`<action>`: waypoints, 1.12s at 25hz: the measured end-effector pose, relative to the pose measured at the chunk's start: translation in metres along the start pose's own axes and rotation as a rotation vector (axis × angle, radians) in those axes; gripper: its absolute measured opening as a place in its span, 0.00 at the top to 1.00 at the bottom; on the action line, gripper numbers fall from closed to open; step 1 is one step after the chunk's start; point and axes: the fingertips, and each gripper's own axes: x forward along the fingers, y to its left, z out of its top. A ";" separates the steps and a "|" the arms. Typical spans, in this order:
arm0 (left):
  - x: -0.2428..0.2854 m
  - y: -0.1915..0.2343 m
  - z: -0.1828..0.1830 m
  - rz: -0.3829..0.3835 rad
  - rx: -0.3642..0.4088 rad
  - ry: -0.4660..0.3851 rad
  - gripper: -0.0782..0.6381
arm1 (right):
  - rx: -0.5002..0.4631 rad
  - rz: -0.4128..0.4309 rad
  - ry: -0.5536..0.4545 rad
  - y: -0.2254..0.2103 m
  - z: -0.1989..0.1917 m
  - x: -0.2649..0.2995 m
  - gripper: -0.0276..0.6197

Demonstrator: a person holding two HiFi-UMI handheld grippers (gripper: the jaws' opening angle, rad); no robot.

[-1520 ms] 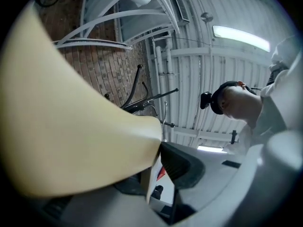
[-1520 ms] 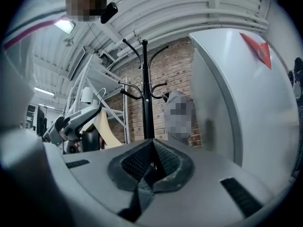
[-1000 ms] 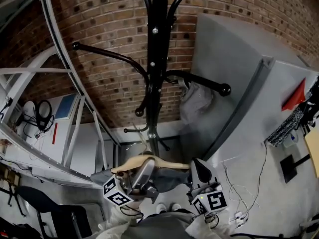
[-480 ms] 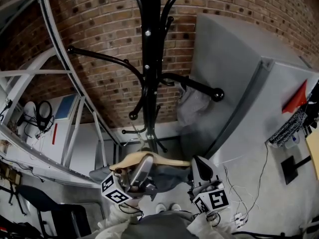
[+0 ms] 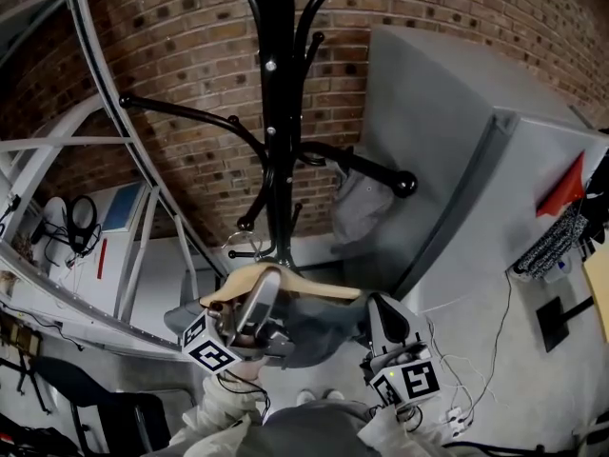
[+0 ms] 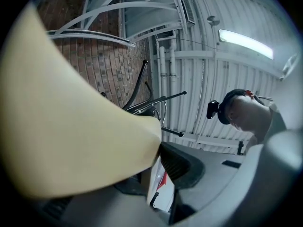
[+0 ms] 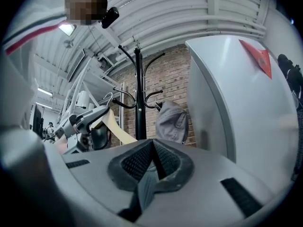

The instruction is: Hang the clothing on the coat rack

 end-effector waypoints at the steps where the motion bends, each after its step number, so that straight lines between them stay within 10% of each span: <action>1: 0.003 0.001 0.001 -0.003 -0.003 -0.002 0.76 | -0.001 -0.003 0.001 -0.002 0.000 0.000 0.92; 28: 0.033 0.048 -0.002 -0.010 -0.050 0.015 0.76 | 0.013 -0.024 0.004 -0.019 -0.007 0.016 0.92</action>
